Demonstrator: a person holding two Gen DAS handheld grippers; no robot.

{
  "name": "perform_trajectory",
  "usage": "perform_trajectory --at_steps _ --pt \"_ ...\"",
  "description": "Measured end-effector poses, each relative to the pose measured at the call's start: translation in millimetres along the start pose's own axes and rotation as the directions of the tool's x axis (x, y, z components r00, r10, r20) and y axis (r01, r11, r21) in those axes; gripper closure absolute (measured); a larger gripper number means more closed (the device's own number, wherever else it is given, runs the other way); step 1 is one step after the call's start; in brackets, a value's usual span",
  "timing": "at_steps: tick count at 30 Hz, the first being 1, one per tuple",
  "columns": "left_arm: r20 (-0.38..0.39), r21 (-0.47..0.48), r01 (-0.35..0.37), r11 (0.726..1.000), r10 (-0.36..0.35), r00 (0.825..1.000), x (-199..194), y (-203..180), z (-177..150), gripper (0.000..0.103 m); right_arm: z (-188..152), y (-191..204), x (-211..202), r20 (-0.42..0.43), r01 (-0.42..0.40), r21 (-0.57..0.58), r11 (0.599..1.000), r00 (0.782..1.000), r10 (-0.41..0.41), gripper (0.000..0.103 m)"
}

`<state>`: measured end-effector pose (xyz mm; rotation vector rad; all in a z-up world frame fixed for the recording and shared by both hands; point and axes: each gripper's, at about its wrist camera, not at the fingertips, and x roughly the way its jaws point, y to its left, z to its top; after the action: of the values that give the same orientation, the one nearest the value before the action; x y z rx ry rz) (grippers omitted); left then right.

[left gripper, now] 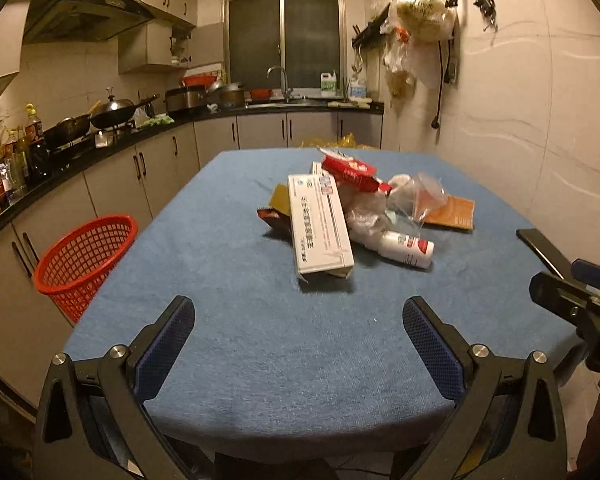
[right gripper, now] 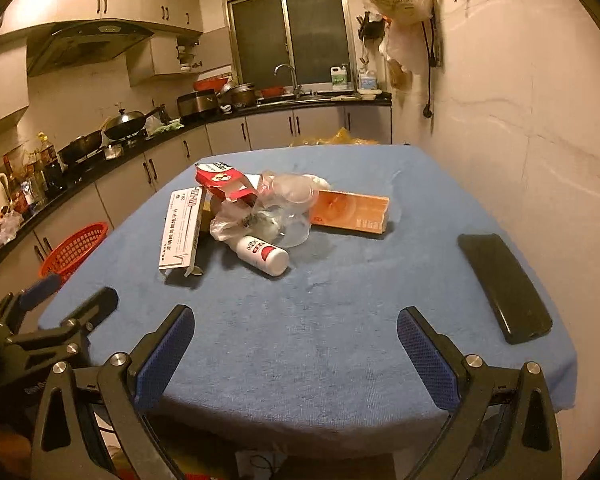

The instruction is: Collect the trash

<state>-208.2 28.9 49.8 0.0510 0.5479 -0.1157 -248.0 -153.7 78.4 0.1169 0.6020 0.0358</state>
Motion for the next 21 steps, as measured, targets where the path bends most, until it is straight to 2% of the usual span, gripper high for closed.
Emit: perform_trajectory --at_steps 21 --pt "-0.031 0.018 -0.010 1.000 0.010 0.999 4.3 3.7 -5.7 0.000 -9.3 13.7 4.4 0.001 0.071 -0.082 0.994 0.997 -0.071 0.000"
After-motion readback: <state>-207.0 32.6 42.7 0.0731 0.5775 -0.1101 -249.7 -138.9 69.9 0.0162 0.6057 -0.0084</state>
